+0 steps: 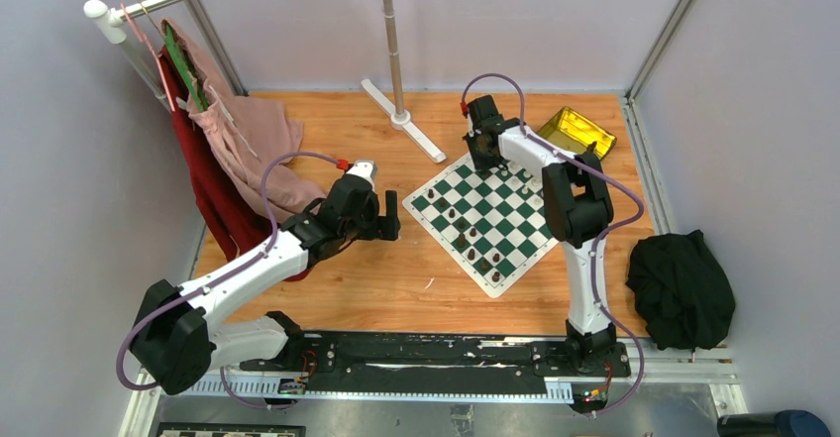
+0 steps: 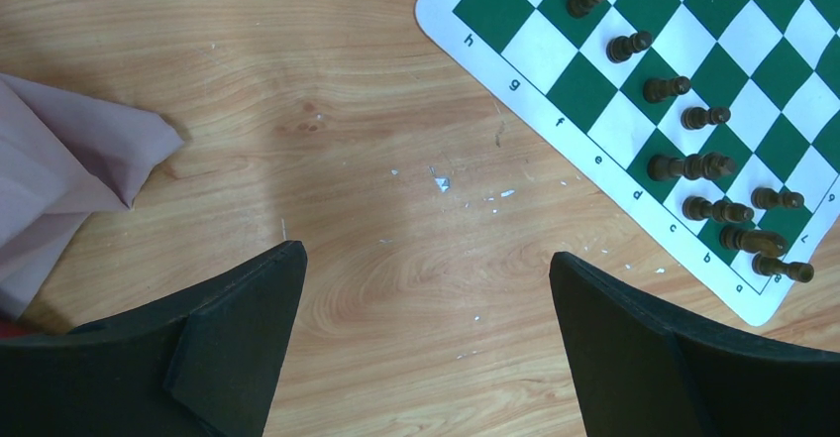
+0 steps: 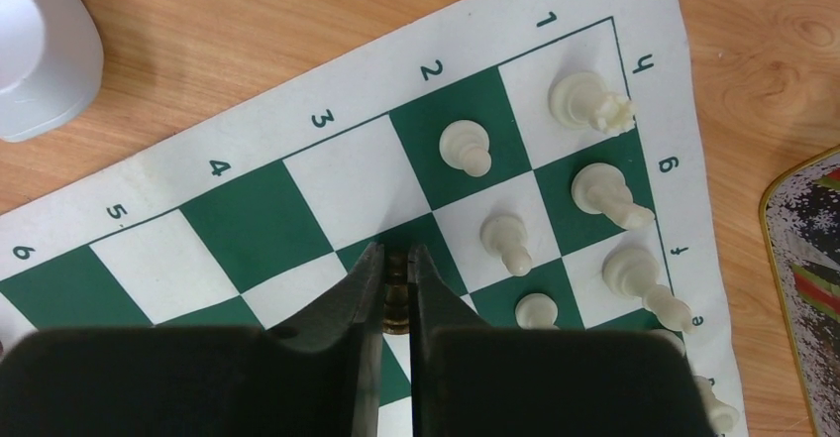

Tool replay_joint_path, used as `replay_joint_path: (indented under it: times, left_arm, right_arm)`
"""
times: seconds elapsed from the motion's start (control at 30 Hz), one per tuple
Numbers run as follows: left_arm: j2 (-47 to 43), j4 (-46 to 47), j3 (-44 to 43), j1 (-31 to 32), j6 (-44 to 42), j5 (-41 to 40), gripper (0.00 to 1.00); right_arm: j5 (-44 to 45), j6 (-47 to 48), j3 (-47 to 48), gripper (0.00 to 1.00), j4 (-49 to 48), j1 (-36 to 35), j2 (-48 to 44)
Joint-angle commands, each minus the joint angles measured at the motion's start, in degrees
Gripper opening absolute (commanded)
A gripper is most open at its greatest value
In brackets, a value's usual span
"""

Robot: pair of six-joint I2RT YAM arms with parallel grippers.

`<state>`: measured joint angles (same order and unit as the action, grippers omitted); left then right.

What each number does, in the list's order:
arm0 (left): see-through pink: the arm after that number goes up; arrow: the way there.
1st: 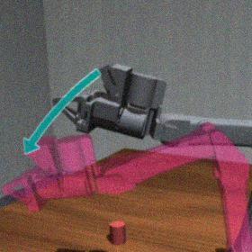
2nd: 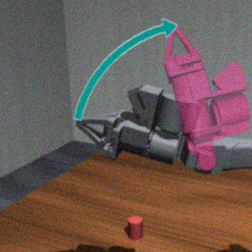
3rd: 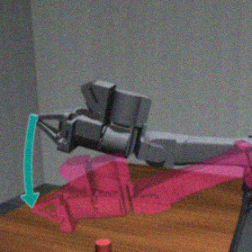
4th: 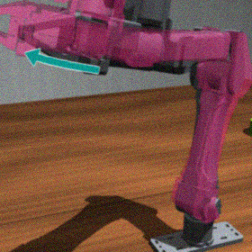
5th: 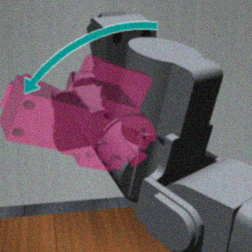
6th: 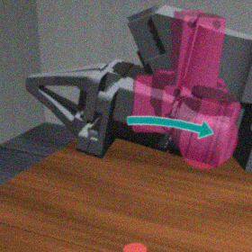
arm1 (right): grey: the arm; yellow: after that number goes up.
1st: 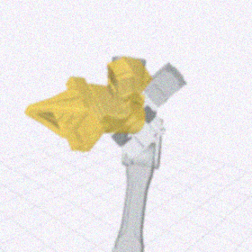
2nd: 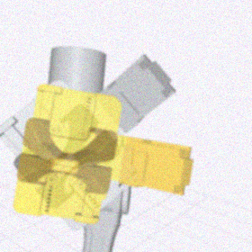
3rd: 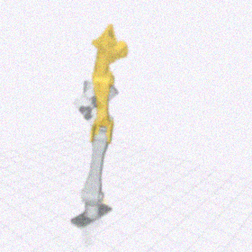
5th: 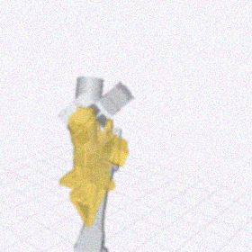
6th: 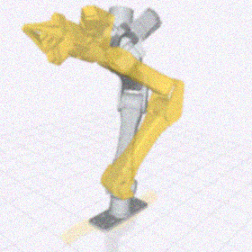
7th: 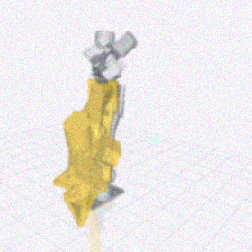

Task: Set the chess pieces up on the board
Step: Pick up the chess piece from the chessboard, then place the chess piece on the chessboard.

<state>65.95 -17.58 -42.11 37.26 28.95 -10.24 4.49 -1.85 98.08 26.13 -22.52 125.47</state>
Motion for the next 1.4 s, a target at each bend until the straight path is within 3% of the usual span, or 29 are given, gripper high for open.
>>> replay_joint_path:
  times: [0.0, 0.23, 0.5, 0.8, 1.37]
  left_arm:
    - [-0.28, 1.2, 0.31, -0.06, -0.33, 0.35, 1.0]
    - [-1.34, 0.74, 0.69, -0.08, -0.26, 0.39, 1.0]
    - [-4.27, -0.17, 2.43, -0.07, 0.22, 0.79, 1.0]
    - [-7.36, -1.46, 3.89, -0.07, 0.05, 1.59, 1.0]
    - [-12.38, -4.06, 6.33, 0.77, 0.57, 2.95, 1.0]
  right_arm:
    - [0.55, 0.46, 0.01, 0.1, 2.47, 0.39, 0.27]
    - [1.31, 0.53, -0.91, 0.09, 2.12, 0.33, -2.12]
    - [2.27, 0.28, -10.49, 0.07, -7.37, -1.29, -10.53]
    - [3.98, -2.46, -26.23, 0.02, -22.08, -5.18, -21.04]
    - [16.43, -13.17, -58.64, 0.01, -44.51, -15.29, -40.23]
